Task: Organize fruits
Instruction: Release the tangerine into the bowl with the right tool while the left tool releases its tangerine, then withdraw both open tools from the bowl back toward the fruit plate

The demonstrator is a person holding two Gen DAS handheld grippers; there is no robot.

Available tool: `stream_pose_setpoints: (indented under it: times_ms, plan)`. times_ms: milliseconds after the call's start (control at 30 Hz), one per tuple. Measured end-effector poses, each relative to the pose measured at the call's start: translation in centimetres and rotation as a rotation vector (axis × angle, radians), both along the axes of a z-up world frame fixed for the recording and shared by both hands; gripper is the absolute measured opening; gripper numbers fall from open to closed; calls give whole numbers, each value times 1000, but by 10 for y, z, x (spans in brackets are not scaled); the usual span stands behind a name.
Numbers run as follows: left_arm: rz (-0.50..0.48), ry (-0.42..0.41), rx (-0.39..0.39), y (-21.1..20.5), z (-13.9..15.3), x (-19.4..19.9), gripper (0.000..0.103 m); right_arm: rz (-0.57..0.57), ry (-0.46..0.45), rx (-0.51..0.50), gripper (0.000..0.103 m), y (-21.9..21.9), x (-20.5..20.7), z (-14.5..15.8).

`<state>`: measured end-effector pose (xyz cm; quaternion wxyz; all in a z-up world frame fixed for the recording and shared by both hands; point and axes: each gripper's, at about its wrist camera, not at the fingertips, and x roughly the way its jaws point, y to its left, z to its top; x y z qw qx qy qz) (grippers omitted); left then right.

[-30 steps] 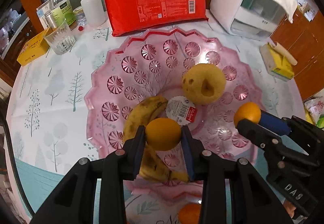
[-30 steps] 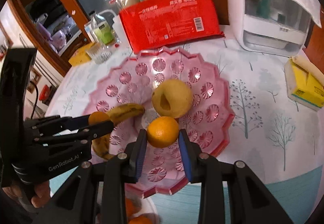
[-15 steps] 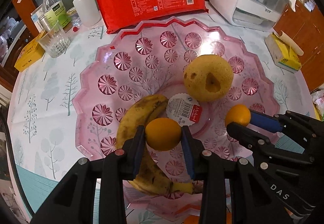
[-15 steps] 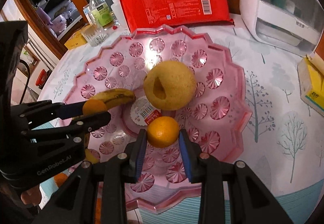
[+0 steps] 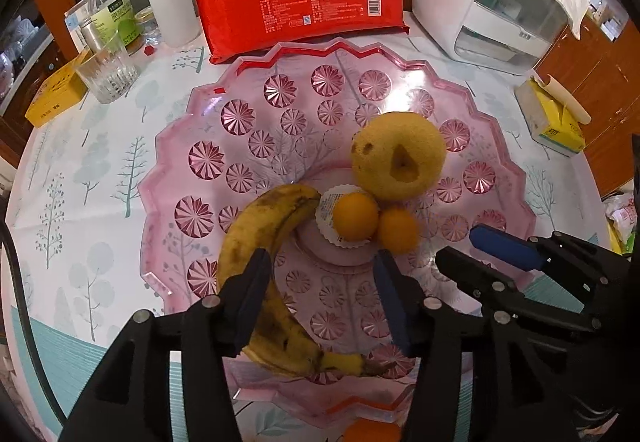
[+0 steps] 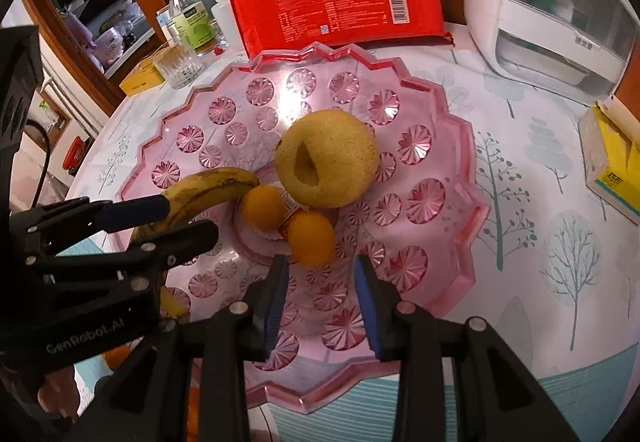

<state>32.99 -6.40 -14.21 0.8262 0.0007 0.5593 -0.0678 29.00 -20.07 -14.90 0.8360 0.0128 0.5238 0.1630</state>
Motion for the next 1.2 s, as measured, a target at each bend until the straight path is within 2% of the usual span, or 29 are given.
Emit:
stream_pose_setpoints:
  times_ms: [67,100,167,467,600,700,900,1200]
  plan:
    - [4,-4,0,0,3,-2,62,-14,-1,-12,38,-2,0,0]
    - [19,-12,17,1,5,-4,70,-15,-2,-6,38,-2,0,-1]
    - [37,-26,31,4,9,-6,79,-16,-1,6,38,-4,-1,-1]
    - [82,-34,-5,19,19,-22,80,-15,-7,7,52,4,-7,1]
    - [93,-38,-8,22,22,-31,81,-20,-10,9,53,4,-10,2]
    - [105,-23,-5,24,23,-37,90,-22,-8,17,53,4,-11,3]
    - [114,-44,36,29,37,-58,90,-17,16,44,53,9,-18,4]
    - [145,-102,34,45,73,-99,90,-41,4,74,53,7,-43,26]
